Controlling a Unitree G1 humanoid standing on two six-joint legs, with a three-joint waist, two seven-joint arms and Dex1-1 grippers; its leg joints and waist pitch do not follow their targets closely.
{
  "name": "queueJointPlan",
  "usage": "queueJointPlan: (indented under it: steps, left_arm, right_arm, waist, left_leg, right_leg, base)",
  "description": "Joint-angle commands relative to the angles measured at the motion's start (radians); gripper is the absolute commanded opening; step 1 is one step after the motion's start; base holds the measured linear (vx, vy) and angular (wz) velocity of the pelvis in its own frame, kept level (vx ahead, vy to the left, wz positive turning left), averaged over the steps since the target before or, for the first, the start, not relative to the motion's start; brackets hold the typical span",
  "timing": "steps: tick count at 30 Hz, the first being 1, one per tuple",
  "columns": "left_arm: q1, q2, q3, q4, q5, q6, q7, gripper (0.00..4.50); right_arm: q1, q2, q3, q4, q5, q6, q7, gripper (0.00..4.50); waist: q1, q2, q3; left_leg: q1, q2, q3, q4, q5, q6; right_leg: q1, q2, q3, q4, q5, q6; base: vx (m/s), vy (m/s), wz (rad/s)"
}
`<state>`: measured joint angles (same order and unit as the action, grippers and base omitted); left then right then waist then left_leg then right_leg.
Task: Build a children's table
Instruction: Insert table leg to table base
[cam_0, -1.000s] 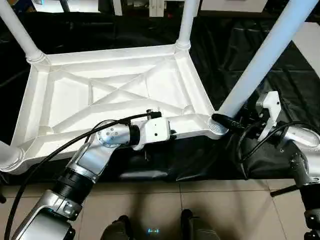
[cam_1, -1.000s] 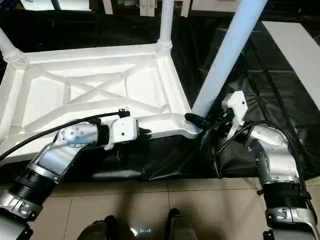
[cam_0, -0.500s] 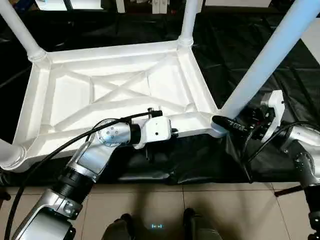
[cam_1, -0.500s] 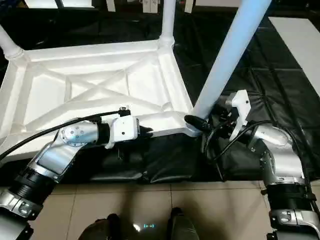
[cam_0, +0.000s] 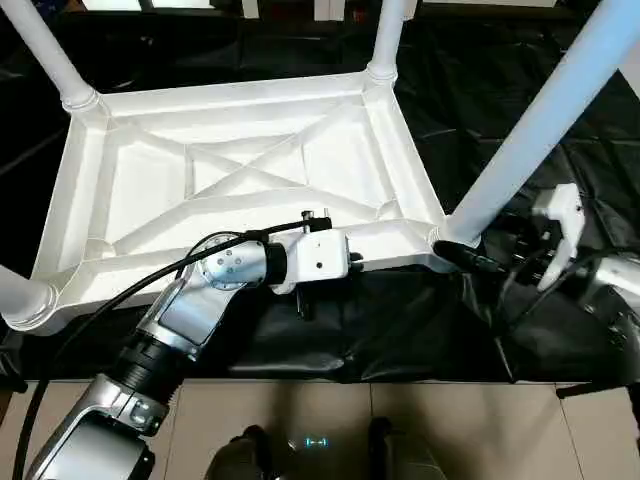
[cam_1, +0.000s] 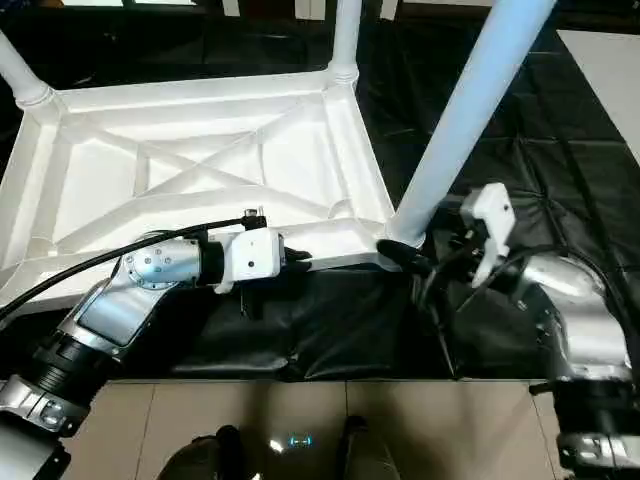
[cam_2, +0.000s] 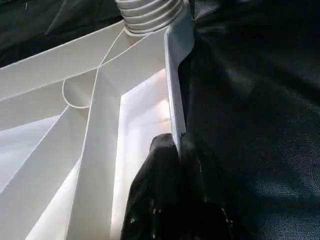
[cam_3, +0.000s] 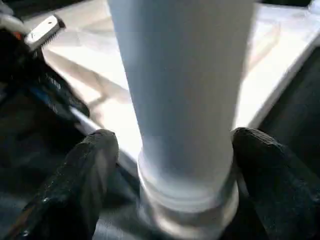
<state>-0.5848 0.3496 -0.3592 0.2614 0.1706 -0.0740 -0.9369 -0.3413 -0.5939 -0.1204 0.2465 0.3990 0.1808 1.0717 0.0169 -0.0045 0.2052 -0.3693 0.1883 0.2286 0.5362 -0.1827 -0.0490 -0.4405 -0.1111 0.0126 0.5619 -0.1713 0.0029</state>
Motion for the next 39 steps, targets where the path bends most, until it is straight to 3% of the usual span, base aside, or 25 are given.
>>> queueJointPlan:
  steps: [1,5,8,13,15,17,19,21,26,29,35,39]
  left_arm:
    - [0.052,0.003,-0.011,0.075,0.005,0.021,0.028,0.00]
    - [0.071,0.006,-0.002,0.055,0.001,0.049,0.035,0.00]
    - [0.105,0.010,0.014,0.009,-0.020,0.101,0.028,0.00]
    - [0.129,0.020,0.016,-0.025,-0.036,0.140,0.008,0.00]
    - [0.136,0.022,0.014,-0.038,-0.040,0.148,-0.005,0.00]
    - [0.139,0.023,0.013,-0.042,-0.041,0.151,-0.011,0.00]
    - [0.141,0.022,0.014,-0.049,-0.040,0.156,-0.013,0.00]
    - [0.146,0.025,0.009,-0.069,-0.041,0.172,-0.015,0.00]
    - [0.146,0.027,0.004,-0.075,-0.035,0.179,-0.014,0.00]
    - [0.147,0.026,0.005,-0.079,-0.030,0.181,-0.014,0.00]
    - [0.153,0.030,0.006,-0.093,-0.031,0.193,-0.014,0.00]
    - [0.152,0.030,0.005,-0.094,-0.030,0.194,-0.014,0.00]
  right_arm:
    - [0.029,-0.016,-0.035,-0.031,0.018,0.022,-0.008,3.92]
    - [0.064,-0.021,-0.060,-0.095,0.054,0.042,-0.021,3.92]
    - [0.079,-0.010,-0.067,-0.146,0.063,0.044,-0.036,3.92]
    - [0.066,-0.004,-0.050,-0.140,0.037,0.022,-0.046,3.92]
    - [0.036,0.006,-0.047,-0.101,0.000,-0.026,-0.084,3.92]
    - [0.021,0.010,-0.048,-0.082,-0.019,-0.044,-0.110,3.92]
    - [0.002,0.001,-0.042,-0.058,-0.029,-0.052,-0.102,3.92]
    - [-0.011,-0.006,-0.029,-0.046,-0.015,-0.042,-0.067,3.92]
    - [-0.047,-0.004,-0.008,-0.014,-0.010,-0.049,-0.015,3.92]
    - [-0.080,0.001,0.001,0.024,-0.021,-0.068,-0.013,3.92]
    - [-0.117,0.006,0.012,0.067,-0.027,-0.086,0.011,3.92]
    - [-0.137,0.008,0.021,0.092,-0.032,-0.101,0.029,3.92]
  waist:
    - [-0.002,-0.026,-0.060]
    - [-0.001,-0.024,-0.058]
    - [-0.009,-0.020,-0.062]
    - [-0.015,-0.018,-0.071]
    - [-0.018,-0.019,-0.075]
    - [-0.022,-0.020,-0.075]
    - [-0.023,-0.020,-0.073]
    - [-0.026,-0.019,-0.069]
    - [-0.029,-0.021,-0.068]
    - [-0.029,-0.022,-0.069]
    - [-0.029,-0.025,-0.076]
    - [-0.029,-0.023,-0.074]
  left_leg:
    - [0.012,0.033,-0.009,-0.038,-0.048,0.192]
    - [0.010,0.036,-0.013,-0.044,-0.112,0.159]
    - [0.010,0.035,-0.015,-0.043,-0.109,0.151]
    - [0.009,0.029,-0.012,-0.031,-0.013,0.188]
    - [0.008,0.028,-0.012,-0.023,0.037,0.213]
    - [0.005,0.024,-0.010,-0.020,0.047,0.223]
    - [0.004,0.026,-0.010,-0.018,0.036,0.230]
    - [0.003,0.029,-0.011,-0.021,-0.007,0.221]
    - [0.005,0.031,-0.013,-0.022,-0.040,0.207]
    - [0.007,0.032,-0.012,-0.019,-0.027,0.209]
    - [0.002,0.028,-0.011,-0.008,0.061,0.258]
    - [0.004,0.030,-0.012,-0.009,0.035,0.256]
  right_leg:
    - [0.045,-0.011,0.008,-0.035,-0.015,-0.262]
    - [0.046,-0.015,0.008,-0.045,-0.131,-0.242]
    - [0.046,-0.014,0.007,-0.044,-0.124,-0.237]
    - [0.051,-0.008,0.007,-0.024,0.052,-0.277]
    - [0.053,-0.008,0.006,-0.013,0.133,-0.294]
    - [0.055,-0.005,0.006,-0.011,0.154,-0.300]
    - [0.052,-0.006,0.007,-0.009,0.149,-0.305]
    - [0.051,-0.008,0.006,-0.015,0.076,-0.304]
    - [0.048,-0.009,0.005,-0.018,0.006,-0.298]
    - [0.046,-0.009,0.007,-0.016,0.014,-0.299]
    - [0.052,-0.007,0.007,0.000,0.151,-0.319]
    - [0.050,-0.008,0.005,-0.004,0.094,-0.320]
  base:
    - [0.000,0.000,0.00]
    - [0.000,0.000,0.00]
    - [0.000,0.000,0.00]
    - [0.000,0.000,0.00]
    - [0.000,0.000,0.00]
    - [0.000,0.000,0.00]
    - [0.000,0.000,0.00]
    - [0.000,0.000,0.00]
    - [0.000,0.000,0.00]
    - [0.000,0.000,0.00]
    - [0.000,0.000,0.00]
    - [0.000,0.000,0.00]
